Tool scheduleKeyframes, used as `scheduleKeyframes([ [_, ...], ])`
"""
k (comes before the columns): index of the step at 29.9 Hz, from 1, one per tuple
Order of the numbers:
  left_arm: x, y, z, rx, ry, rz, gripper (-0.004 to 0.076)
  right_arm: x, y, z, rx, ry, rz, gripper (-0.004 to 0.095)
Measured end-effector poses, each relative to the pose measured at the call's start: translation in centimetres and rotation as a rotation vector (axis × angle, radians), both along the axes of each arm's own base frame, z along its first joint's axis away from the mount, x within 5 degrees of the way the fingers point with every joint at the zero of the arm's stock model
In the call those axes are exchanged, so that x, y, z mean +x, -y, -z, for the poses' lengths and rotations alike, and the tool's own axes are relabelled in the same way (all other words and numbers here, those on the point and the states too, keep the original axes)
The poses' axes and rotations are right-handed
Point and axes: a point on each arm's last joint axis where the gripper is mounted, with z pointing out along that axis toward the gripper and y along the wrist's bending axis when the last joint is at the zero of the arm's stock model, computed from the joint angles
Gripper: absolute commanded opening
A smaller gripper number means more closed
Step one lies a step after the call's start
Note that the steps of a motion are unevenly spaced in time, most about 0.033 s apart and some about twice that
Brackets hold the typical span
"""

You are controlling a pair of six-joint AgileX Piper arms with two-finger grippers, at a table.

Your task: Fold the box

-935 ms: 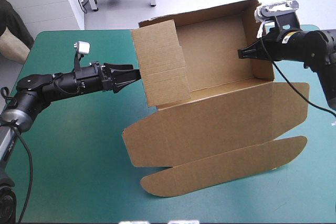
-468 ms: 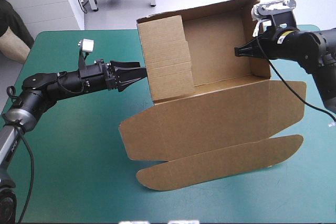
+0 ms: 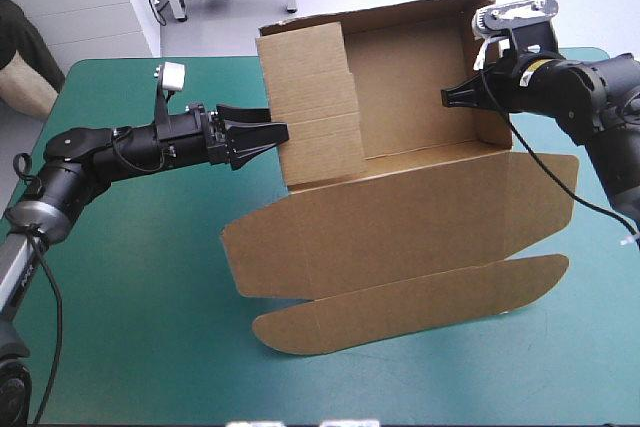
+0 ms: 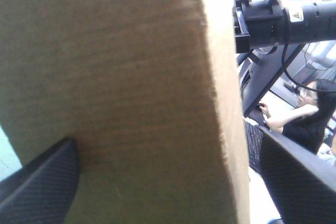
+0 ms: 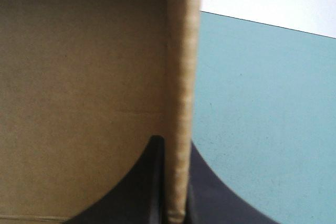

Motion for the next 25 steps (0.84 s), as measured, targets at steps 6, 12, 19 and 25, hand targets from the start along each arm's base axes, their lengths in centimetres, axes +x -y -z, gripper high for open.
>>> scheduleKeyframes([
  [6, 0.4, 2.1, -2.1, 0.204, 0.028, -0.074, 0.0654, 0.0, -0.3, -0.2, -0.029, 0.028, 0.023, -0.0009],
  [12, 0.3, 4.3, -4.5, 0.361, 0.037, -0.222, 0.0589, 0.0, -0.5, -0.3, -0.013, 0.045, 0.046, -0.0009],
  [19, -0.3, 6.1, -5.8, 0.484, 0.007, -0.356, 0.0458, 0.1, -0.7, -0.4, 0.010, 0.057, 0.049, -0.0009],
  [25, -0.1, 7.6, -5.5, 0.517, -0.008, -0.437, 0.0328, 0.1, -0.6, -0.4, 0.013, 0.057, 0.064, -0.0009],
])
